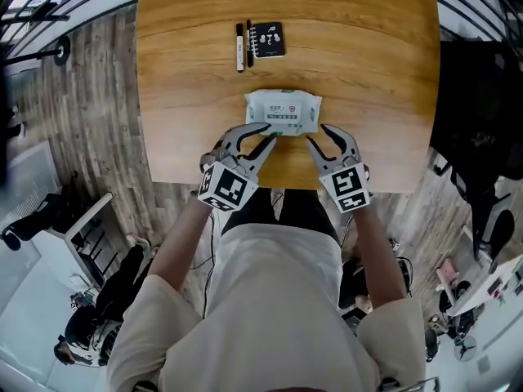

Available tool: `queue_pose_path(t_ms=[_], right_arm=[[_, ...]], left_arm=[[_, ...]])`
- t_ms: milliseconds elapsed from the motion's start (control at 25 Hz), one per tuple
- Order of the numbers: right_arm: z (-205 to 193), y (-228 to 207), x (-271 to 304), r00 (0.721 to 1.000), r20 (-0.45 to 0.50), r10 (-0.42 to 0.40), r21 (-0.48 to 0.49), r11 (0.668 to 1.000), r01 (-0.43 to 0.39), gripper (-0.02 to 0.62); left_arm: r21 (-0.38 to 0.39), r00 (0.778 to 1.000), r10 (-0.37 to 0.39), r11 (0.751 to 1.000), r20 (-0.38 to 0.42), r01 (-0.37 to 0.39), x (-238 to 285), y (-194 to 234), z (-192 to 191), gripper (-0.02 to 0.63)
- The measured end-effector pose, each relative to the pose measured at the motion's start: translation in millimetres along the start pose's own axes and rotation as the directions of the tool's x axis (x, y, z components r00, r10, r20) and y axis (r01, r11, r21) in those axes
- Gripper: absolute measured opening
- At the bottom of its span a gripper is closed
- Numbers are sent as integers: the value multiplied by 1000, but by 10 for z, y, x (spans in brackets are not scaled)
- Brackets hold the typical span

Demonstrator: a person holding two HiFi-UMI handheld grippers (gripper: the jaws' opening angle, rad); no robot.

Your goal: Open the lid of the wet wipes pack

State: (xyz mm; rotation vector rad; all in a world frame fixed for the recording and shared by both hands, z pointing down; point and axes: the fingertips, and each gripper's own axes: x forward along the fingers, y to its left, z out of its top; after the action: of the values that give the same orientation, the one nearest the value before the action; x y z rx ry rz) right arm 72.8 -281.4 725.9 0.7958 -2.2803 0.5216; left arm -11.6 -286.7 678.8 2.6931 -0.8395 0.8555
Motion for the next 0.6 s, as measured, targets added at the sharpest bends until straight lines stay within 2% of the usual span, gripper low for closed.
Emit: queue_pose_path(t_ms=[240,600], right_arm=[[-169,-87,384,995,-70,64,-95,993,-70,152],[-437,-56,708,981,-128,145,-170,971,-166,152]], left_arm=[[139,994,-23,990,-104,37,399,-18,-295,83],[320,969,-59,937,-242,137,786,-139,-702,103]])
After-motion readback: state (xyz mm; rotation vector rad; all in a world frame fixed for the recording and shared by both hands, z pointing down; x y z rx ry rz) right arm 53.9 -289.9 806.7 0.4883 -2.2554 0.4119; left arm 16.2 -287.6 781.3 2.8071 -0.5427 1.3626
